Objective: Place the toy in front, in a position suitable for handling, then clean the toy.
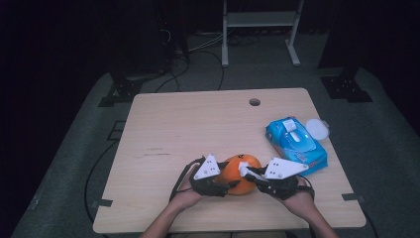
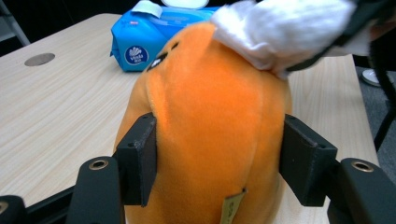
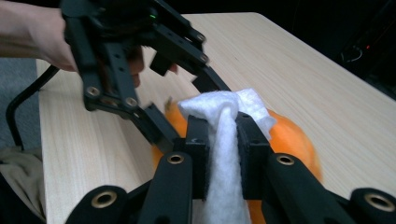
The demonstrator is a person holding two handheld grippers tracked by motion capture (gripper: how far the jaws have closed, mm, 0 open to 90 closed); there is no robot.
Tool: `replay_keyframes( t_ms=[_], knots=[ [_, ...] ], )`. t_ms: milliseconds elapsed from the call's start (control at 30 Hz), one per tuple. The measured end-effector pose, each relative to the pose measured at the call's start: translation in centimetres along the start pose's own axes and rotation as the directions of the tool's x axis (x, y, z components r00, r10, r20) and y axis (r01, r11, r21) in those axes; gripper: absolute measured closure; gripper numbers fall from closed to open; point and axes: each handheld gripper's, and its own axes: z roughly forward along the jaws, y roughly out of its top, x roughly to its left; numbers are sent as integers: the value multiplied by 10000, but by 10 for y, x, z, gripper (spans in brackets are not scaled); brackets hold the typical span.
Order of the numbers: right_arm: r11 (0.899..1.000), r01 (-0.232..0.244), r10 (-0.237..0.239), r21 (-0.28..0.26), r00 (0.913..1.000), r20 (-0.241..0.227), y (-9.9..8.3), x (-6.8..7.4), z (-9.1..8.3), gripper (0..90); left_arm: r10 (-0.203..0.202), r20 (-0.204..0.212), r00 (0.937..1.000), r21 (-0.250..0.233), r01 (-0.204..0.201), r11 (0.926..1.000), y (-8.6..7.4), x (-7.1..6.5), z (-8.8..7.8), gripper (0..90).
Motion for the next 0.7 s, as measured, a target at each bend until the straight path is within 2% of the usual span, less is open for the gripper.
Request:
replay_keyframes(
  t_ms=[100,167,300,633,700],
  knots=[
    [9980,-637,637,-37,9979,99,-8,-14,-3,769,-29,4,10000,-75,29,10000,1,2,-3,364],
    [9963,-856,856,-19,9963,34,-12,-16,-2,768,-78,77,9999,-120,79,9999,1,2,-4,363],
    [9987,-494,493,96,9987,135,-8,-11,0,766,-169,176,9997,-101,171,9998,1,4,-5,362],
    [9989,-464,463,104,9989,81,-8,-11,1,767,-106,147,9998,48,105,9999,2,5,-5,354],
    [9991,-421,421,42,9991,43,-6,-10,1,767,-219,185,9996,87,218,9997,3,6,-5,354]
  ],
)
